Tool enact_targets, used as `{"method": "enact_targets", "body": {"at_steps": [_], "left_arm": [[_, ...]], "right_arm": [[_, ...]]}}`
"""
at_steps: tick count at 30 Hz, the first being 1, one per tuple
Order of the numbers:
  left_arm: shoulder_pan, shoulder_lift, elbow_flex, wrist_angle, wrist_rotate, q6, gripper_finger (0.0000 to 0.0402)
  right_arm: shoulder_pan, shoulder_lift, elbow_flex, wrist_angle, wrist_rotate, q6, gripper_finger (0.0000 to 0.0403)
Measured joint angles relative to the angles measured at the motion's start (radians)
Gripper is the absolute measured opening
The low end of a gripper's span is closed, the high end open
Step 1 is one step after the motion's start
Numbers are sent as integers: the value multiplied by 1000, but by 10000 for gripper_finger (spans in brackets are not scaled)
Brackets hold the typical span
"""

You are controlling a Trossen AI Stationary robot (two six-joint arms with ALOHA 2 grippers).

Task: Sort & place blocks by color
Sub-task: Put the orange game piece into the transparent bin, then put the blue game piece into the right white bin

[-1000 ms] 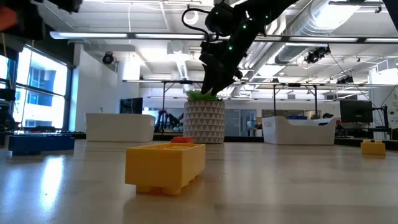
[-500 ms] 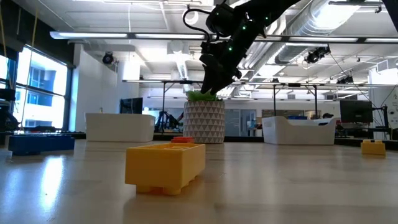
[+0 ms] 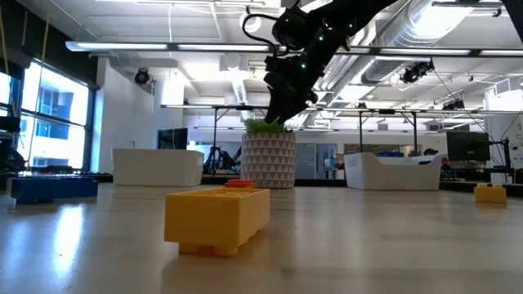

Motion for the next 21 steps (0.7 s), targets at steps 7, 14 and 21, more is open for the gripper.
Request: {"method": "enact_targets", "body": {"at_steps": [7,14,21], "left_arm": [[4,35,0,1,0,-29,177],[53,-9,0,-3,-30,-120,192],[154,-101,0,-74,-224,-180,189]], "right_arm": [[0,0,0,-5,-2,-58,259],[0,0,0,-5,-3,-61,259],[0,0,0,-5,-4,-61,259]]}}
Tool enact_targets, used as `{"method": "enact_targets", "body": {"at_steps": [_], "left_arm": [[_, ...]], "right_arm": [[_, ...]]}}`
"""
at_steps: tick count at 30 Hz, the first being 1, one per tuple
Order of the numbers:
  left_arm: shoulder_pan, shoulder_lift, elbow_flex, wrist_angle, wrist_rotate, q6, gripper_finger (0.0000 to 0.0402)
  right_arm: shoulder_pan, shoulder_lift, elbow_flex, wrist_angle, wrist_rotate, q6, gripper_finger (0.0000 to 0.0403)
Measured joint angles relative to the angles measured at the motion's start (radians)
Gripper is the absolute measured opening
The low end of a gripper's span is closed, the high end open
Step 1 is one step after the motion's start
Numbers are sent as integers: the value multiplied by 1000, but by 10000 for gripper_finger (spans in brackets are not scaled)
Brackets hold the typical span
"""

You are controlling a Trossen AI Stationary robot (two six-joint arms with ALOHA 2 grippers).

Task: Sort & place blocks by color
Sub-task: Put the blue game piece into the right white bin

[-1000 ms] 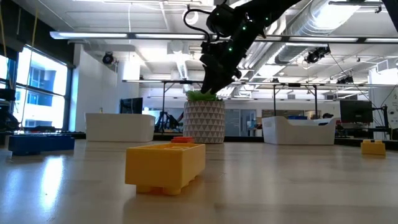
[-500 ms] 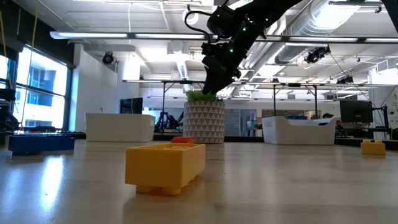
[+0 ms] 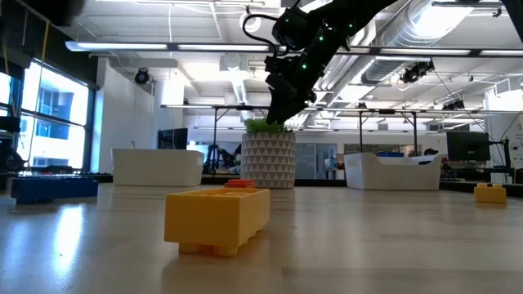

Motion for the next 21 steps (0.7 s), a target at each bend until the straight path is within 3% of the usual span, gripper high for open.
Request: {"method": "enact_targets", "body": {"at_steps": [8,14,21], "left_arm": [[230,-54,0,-176,-220,0,188],[399,-45,-26,-176,-276,108,188],[534,-46,-162,-108,-249,184,189]], "right_arm": [[0,0,0,-22,-46,0,259],[1,0,0,-33,-60,0,259],[2,0,0,-35,-60,19,259]]}}
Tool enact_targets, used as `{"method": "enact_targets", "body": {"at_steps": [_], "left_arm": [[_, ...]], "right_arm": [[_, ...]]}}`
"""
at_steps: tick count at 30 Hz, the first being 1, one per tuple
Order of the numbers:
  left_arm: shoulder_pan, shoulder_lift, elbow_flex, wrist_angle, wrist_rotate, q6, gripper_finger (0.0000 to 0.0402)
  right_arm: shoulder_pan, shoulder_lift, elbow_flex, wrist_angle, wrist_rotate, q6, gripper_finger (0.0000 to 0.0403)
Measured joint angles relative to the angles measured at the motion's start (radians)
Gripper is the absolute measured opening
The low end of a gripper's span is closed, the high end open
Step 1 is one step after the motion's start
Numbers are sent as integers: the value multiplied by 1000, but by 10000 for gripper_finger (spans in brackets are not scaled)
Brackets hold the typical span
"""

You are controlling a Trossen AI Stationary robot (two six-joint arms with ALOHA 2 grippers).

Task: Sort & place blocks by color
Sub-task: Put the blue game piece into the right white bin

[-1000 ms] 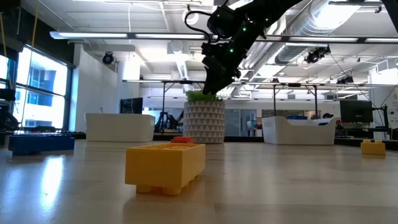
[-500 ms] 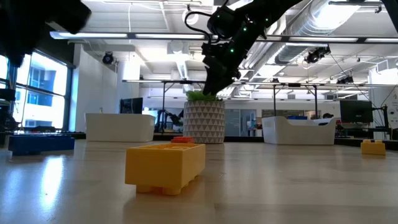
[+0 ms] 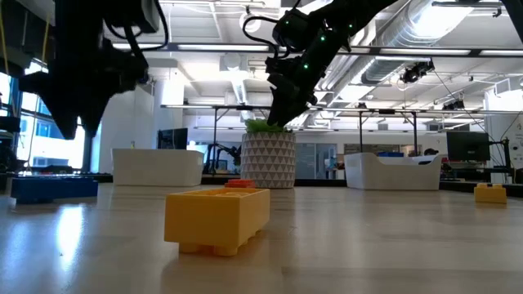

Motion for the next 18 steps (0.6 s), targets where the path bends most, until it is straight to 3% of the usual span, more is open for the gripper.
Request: {"method": "enact_targets", "body": {"at_steps": [5,18], "left_arm": [[27,0,-45,93,3,27,188],[27,95,-45,82,7,107,186]], "right_arm": [[0,0,0,1,1,29,259],[-1,0,0,14,34,39,259]]}}
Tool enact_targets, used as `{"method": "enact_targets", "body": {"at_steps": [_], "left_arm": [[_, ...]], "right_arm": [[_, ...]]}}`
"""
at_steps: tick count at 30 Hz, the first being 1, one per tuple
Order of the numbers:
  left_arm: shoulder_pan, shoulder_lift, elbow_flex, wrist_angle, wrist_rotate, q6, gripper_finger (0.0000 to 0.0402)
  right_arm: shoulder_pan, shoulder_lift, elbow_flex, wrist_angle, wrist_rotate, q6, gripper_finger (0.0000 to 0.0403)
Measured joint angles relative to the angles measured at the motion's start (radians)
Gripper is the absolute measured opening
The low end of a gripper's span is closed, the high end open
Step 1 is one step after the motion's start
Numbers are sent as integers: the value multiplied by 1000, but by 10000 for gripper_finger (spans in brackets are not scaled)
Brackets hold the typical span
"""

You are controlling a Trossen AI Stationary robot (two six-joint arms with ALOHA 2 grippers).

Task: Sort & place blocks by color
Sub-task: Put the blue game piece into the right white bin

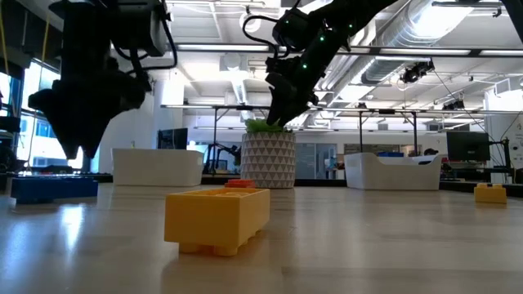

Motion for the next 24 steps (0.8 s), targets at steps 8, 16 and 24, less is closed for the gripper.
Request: {"method": "enact_targets", "body": {"at_steps": [8,16,24], "left_arm": [[-3,89,0,49,50,58,186],[-8,162,1,49,90,76,186],[-8,225,1,53,93,117,186]], "right_arm": [[-2,0,0,10,0,48,259],[-2,0,0,16,1,48,259],[-2,0,0,16,2,98,259]]}}
